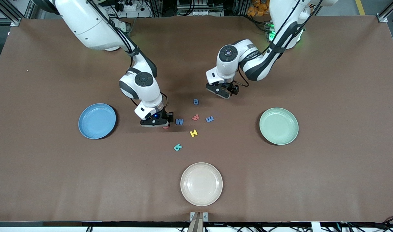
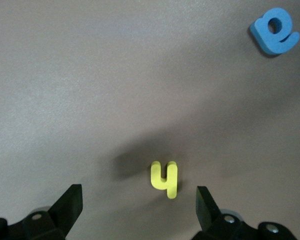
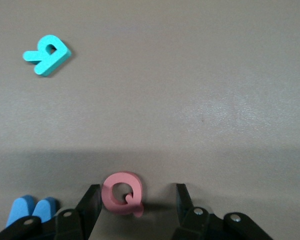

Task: Sort uppercase to blue plate, lowercase to green plate
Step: 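Grasp pink Q with the right gripper while the left gripper grasps h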

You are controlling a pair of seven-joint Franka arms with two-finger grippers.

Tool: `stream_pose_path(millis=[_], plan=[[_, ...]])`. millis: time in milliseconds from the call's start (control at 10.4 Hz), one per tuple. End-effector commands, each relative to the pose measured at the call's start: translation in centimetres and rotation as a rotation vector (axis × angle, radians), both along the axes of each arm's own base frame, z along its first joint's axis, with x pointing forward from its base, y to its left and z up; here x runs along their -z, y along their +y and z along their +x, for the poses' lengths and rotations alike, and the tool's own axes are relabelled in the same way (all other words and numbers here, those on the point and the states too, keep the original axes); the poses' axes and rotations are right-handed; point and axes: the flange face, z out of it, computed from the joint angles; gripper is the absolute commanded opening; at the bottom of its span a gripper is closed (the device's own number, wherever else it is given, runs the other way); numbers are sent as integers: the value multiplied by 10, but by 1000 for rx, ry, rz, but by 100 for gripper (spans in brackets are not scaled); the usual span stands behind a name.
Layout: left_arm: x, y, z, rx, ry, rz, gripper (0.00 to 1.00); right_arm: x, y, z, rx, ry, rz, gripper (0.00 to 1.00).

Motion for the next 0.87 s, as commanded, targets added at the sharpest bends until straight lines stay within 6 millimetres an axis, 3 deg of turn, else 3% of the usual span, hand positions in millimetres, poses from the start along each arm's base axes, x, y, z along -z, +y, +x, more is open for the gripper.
stream_pose_path(millis=[0, 773], plan=[[9, -10, 10, 7, 2, -6, 100, -1, 4, 10, 14, -23, 8, 66], [24, -15, 1, 6, 25, 5, 100, -3, 11, 6, 38, -19, 10, 59]])
